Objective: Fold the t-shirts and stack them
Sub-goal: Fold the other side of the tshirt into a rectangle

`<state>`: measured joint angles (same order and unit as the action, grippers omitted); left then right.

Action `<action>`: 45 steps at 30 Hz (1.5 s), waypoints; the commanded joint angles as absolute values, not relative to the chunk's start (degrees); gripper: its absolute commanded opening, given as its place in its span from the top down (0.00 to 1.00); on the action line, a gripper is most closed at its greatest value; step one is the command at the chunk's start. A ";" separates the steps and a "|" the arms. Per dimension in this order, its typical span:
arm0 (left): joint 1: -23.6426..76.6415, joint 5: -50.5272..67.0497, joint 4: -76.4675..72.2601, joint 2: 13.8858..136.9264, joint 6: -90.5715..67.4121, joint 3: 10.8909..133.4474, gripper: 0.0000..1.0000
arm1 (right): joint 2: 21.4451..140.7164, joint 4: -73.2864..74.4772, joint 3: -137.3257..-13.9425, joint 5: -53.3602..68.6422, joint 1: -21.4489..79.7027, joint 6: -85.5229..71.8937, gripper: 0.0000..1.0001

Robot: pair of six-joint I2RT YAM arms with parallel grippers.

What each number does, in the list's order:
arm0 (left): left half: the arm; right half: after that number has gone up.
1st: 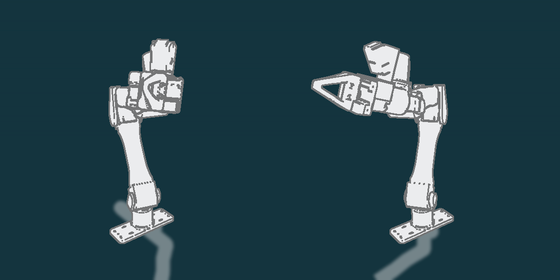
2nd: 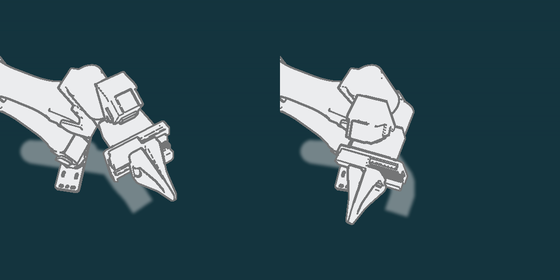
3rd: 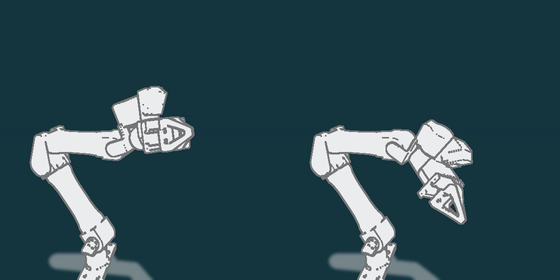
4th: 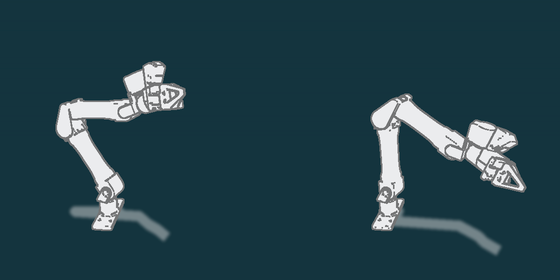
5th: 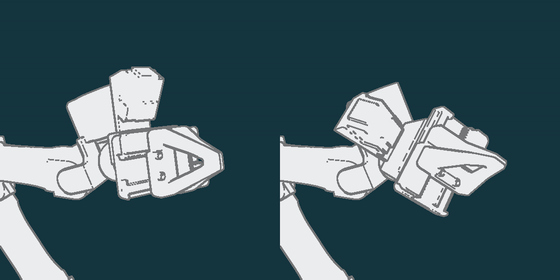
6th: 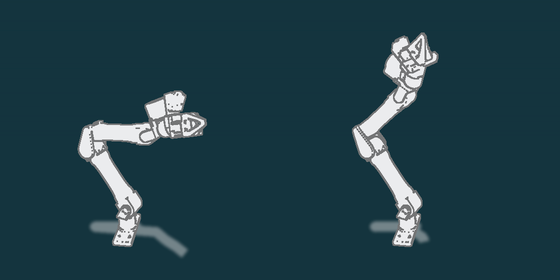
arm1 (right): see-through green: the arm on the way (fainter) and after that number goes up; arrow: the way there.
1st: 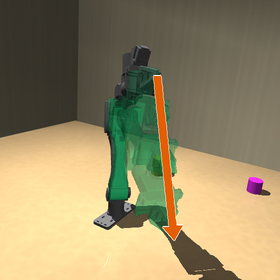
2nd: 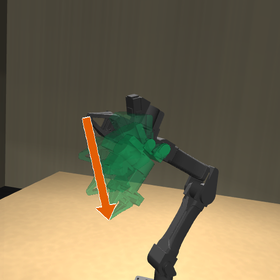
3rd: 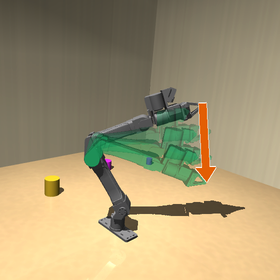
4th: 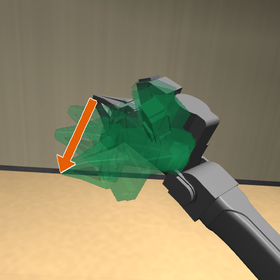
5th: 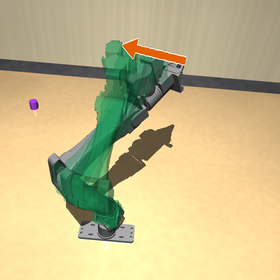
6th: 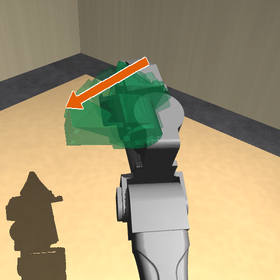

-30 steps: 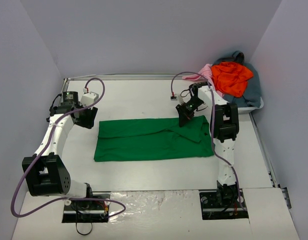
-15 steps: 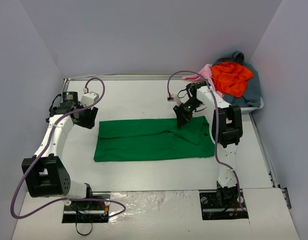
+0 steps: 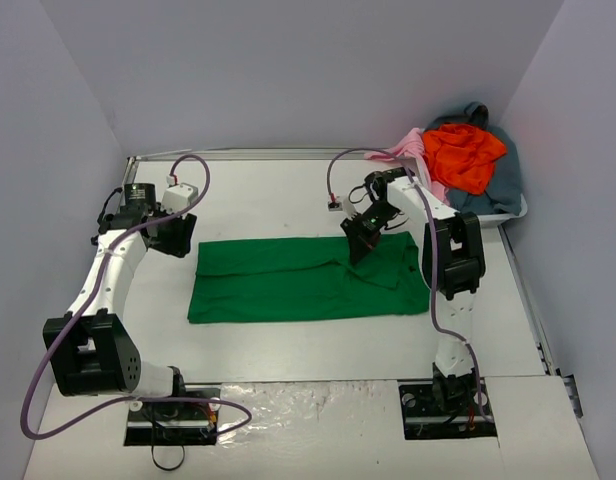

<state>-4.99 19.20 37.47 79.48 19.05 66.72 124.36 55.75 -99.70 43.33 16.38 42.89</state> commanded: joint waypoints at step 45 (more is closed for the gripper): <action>-5.45 22.06 39.55 76.82 20.12 67.32 0.54 | 116.30 55.90 -89.92 39.99 26.98 39.81 0.65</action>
<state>-4.99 20.93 37.63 78.94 19.29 65.76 122.91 52.90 -90.67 40.66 26.83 40.36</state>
